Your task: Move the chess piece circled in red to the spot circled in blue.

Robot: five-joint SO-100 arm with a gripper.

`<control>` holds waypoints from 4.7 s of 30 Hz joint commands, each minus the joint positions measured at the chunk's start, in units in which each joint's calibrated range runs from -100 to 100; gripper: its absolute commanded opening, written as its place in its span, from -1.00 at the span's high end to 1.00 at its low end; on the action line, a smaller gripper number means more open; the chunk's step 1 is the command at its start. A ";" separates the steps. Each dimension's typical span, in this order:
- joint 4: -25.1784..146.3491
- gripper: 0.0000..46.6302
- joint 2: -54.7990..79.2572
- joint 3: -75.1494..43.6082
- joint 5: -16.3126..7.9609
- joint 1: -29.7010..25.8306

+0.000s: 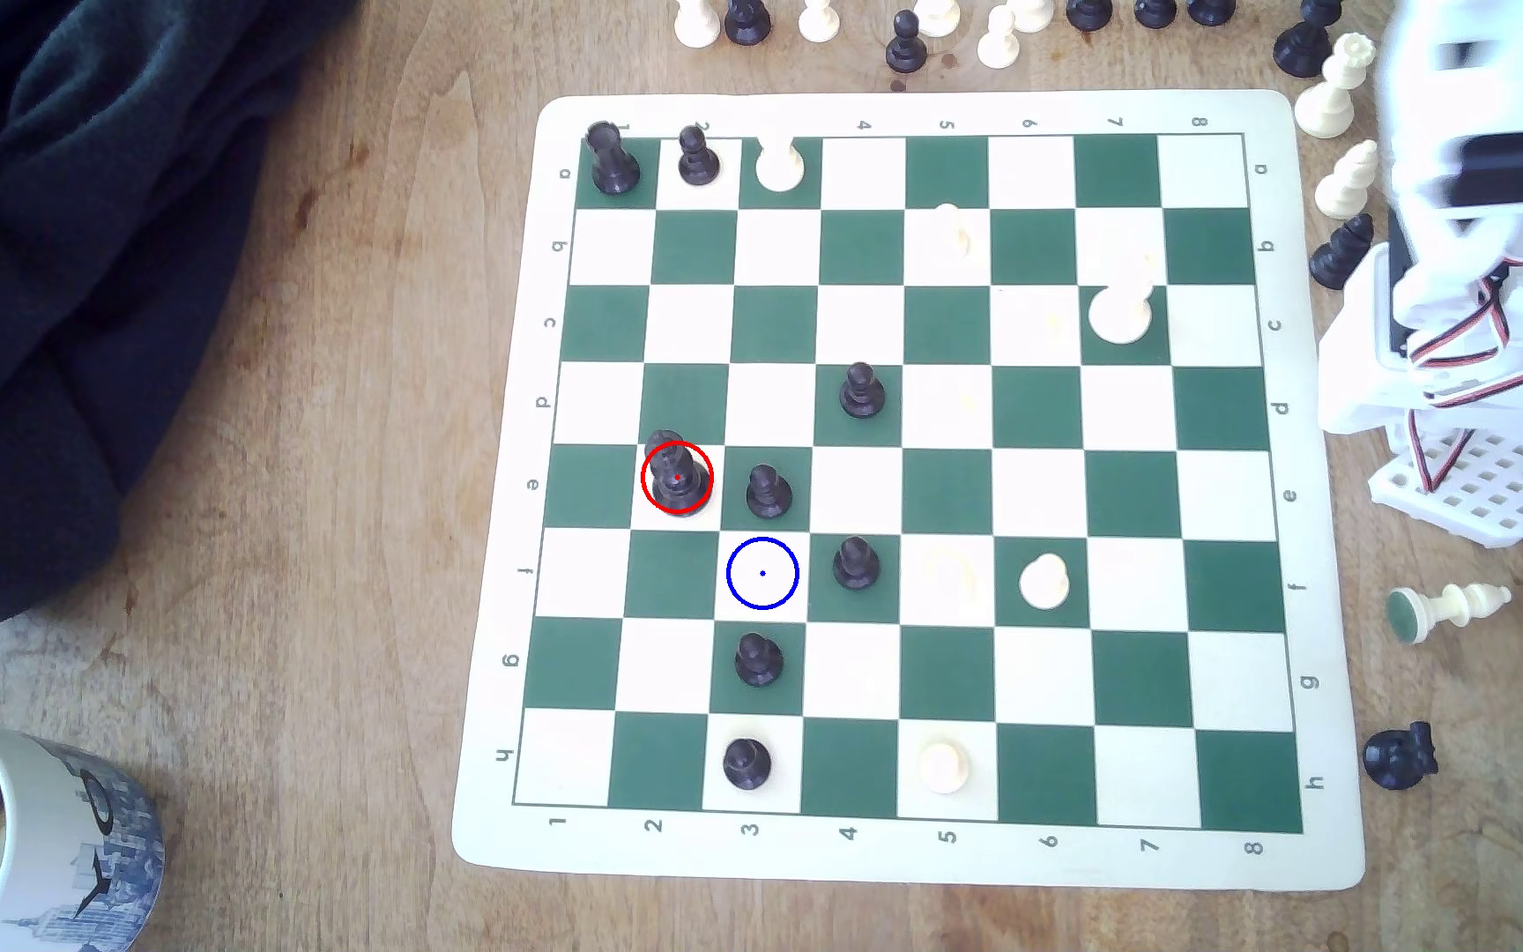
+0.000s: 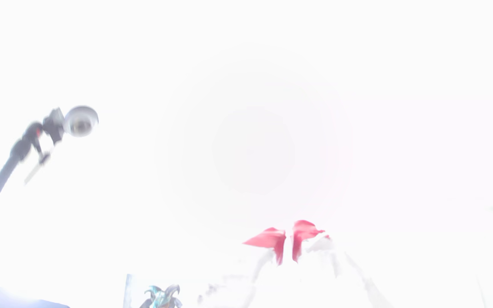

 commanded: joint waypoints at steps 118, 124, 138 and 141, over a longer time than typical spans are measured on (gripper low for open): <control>106.84 0.63 115.85 -117.77 -6.74 -11.25; 106.51 0.92 115.85 -117.96 -6.64 -11.17; 109.30 0.94 107.36 -118.50 -6.11 -12.04; 111.10 0.95 104.30 -118.68 -5.96 -13.60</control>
